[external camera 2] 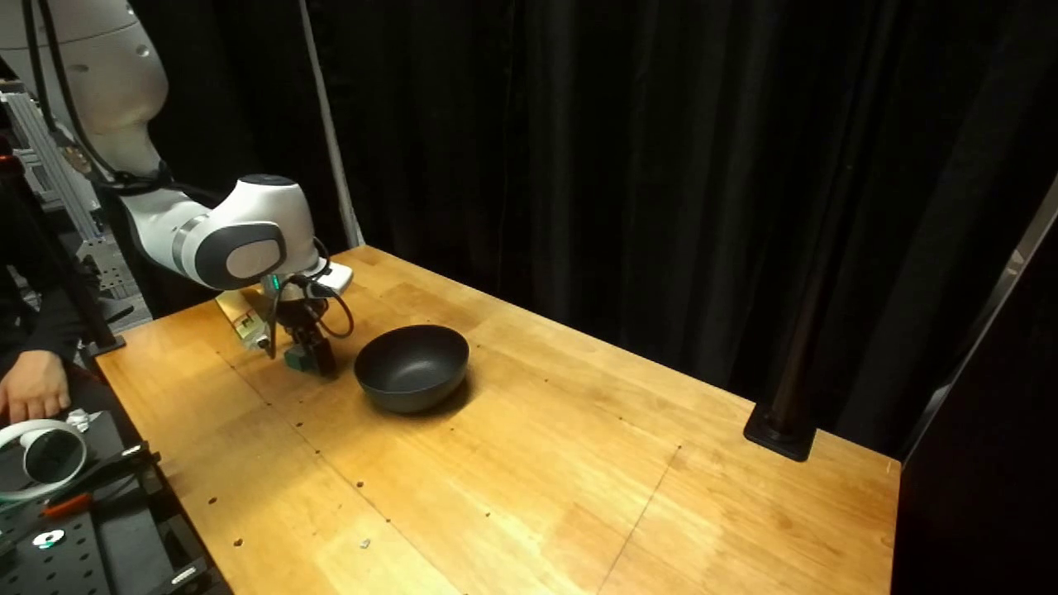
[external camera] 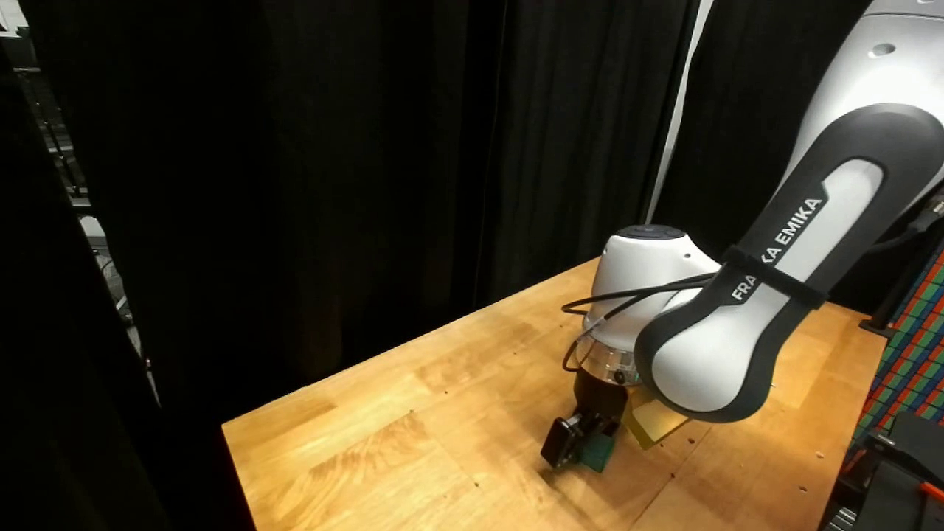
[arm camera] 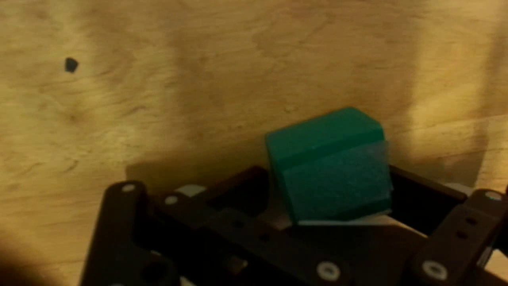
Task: Put the green block in the black bowl
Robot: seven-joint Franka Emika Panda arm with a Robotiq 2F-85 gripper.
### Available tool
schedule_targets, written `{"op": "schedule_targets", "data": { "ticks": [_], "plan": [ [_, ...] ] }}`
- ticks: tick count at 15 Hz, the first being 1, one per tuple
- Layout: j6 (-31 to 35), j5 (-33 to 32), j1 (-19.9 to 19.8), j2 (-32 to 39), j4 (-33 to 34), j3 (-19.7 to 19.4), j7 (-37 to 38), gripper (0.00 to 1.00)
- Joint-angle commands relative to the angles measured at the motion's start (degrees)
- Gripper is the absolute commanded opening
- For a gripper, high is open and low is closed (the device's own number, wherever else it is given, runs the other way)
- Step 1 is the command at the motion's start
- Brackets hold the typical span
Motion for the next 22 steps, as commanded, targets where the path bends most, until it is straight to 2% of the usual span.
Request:
{"op": "schedule_targets", "data": {
  "ticks": [1, 3, 4, 5, 7, 8, 9, 10, 11, 14, 16, 17, 21, 22],
  "plan": [
    [-1.7, -0.8, 1.3, 0.2, 1.5, -1.8, 2.8, 0.42],
    [-4.2, -0.3, 1.1, -1.6, 0.6, -1.6, 3.9, 0.37],
    [-5.2, 0.3, 0.3, -2.4, 0.1, -0.9, 4.1, 0.86],
    [-6.0, 0.5, -0.2, -2.8, 0.0, -0.6, 4.3, 0.88],
    [-6.8, 1.3, -1.4, -3.0, -0.3, 0.2, 4.4, 1.00],
    [-7.2, 1.2, -1.4, -3.0, -0.3, -0.1, 4.8, 0.59],
    [-7.7, 1.1, -1.5, -3.1, -0.2, 0.0, 4.9, 0.64],
    [-7.9, 1.1, -1.5, -3.4, -0.3, 0.0, 5.2, 0.63],
    [-8.1, 1.3, -1.7, -3.9, -0.5, 0.3, 5.2, 0.57],
    [-11.4, 0.5, -0.5, -6.8, -1.0, -0.7, 7.9, 0.31],
    [-14.6, -0.6, 0.4, -9.7, -1.0, -1.8, 10.9, 0.27],
    [-16.2, -1.2, 0.5, -11.4, -1.0, -2.0, 12.0, 0.21],
    [-20.2, -6.7, 1.1, -16.5, 0.5, -4.1, 17.8, 0.21],
    [-19.6, -10.7, 1.8, -16.9, 1.1, -5.6, 20.7, 0.21]
  ]
}}
